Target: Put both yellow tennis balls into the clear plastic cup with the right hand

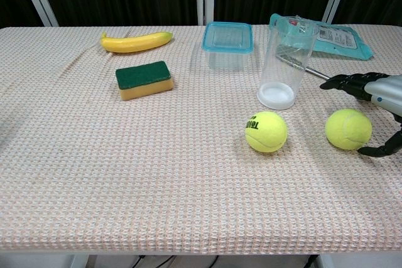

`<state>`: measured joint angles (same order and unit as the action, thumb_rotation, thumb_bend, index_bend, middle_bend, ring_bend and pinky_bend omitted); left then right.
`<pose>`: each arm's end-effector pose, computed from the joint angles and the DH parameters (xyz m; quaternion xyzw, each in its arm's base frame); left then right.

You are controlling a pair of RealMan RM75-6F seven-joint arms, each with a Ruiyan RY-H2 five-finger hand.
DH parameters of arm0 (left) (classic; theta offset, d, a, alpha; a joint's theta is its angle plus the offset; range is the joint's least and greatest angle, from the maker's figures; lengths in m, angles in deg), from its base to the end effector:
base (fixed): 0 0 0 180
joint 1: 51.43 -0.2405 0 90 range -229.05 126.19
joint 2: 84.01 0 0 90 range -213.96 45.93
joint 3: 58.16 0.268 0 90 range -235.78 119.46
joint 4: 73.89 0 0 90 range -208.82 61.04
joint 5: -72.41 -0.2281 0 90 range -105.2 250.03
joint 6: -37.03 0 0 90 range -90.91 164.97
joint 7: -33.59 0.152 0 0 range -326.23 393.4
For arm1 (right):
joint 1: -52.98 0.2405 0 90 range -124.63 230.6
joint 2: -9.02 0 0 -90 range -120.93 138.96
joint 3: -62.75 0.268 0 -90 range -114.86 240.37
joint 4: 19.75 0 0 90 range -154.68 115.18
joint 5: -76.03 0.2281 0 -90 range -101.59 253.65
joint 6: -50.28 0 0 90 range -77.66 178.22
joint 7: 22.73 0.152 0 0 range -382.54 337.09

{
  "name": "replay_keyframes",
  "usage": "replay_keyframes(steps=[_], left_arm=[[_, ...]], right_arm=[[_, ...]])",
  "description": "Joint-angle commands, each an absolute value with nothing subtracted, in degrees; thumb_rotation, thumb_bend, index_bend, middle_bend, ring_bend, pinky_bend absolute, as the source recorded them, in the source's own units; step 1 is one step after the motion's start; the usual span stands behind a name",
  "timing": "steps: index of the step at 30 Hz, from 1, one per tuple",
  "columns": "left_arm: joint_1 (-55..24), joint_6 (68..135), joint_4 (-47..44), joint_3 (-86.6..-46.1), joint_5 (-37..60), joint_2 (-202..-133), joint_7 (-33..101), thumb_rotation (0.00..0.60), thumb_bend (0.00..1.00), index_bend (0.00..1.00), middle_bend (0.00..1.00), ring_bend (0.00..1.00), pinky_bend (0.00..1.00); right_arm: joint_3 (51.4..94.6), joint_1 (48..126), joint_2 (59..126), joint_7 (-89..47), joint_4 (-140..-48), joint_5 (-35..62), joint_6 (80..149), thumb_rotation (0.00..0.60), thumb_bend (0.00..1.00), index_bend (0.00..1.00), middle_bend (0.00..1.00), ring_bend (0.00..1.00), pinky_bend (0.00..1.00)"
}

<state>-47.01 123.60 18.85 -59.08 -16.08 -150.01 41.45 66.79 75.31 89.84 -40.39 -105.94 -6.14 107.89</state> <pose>-0.3206 0.1807 0.1322 -0.6258 -0.3523 -0.3638 0.5932 -0.2670 -0.2702 -0.0048 0.7661 -0.3626 0.2915 0.4435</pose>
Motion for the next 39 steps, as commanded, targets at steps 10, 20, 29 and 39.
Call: replay_keyframes(steps=[10,20,29,39], left_arm=[[-47.32,122.83,18.9,-58.81,-14.95,-149.29,40.26,0.6,0.0,0.0,0.0,0.0,0.0],[-47.29,123.02,18.65,-58.76,-15.51,-149.13,39.39,0.6,0.0,0.0,0.0,0.0,0.0],[-47.42,123.39,19.09,-58.65,-15.92,-149.24,40.57,0.6,0.0,0.0,0.0,0.0,0.0],[-47.57,123.54,19.81,-58.6,-16.0,-148.72,40.51,0.6,0.0,0.0,0.0,0.0,0.0]], right_arm=[[65.63,77.18,91.89,-45.69,-106.21,-5.71,108.43,0.6,0.25,0.59,0.56,0.56,0.77],[67.59,75.26,89.55,-42.66,-106.93,-16.49,124.84,0.6,0.33,0.73,0.66,0.59,0.79],[75.01,80.28,85.39,-50.77,-115.45,-16.39,124.63,0.6,0.33,0.73,0.67,0.6,0.8],[79.76,86.83,87.28,-53.17,-115.41,-6.58,116.47,0.6,0.28,0.7,0.62,0.59,0.79]])
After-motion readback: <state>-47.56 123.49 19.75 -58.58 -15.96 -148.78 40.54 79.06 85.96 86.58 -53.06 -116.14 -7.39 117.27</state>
